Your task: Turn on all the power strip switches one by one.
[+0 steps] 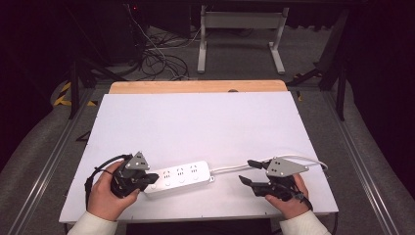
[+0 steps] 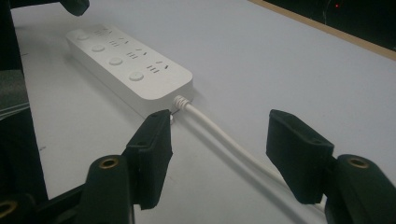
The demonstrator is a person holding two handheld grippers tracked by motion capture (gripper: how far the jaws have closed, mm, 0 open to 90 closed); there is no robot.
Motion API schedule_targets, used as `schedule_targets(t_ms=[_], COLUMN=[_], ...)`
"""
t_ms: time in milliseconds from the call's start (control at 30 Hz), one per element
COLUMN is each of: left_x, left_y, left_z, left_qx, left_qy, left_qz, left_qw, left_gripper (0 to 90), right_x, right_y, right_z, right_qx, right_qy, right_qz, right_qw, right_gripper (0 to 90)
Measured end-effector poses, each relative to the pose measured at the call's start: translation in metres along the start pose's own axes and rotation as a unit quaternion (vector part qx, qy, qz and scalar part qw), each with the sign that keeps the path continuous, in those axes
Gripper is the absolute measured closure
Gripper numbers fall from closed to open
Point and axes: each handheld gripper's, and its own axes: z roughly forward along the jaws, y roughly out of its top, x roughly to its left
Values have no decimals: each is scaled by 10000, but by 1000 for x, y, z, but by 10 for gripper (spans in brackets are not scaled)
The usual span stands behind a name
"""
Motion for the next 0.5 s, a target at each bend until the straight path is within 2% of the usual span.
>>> schedule_targets(t_ms=[167,267,333,500], left_x=[-1,0,1,3], left_y=[0,-1,-2,-6], left_z=[5,7,9,11], left_qx=[275,345,375,370], left_qy=[75,102,47,79], left_qz=[44,51,-14,-161], left_qw=[9996,9993,9993,9992], left_gripper=[896,896,896,897], right_x=[0,0,0,0], right_y=[0,0,0,0], right_z=[0,0,0,1], right_qx=[7,7,5,13], right_qy=[5,9,10,11], right_qz=[-8,-6,-6,-3], right_qw=[10000,10000,10000,10000], right_gripper=[410,410,410,410])
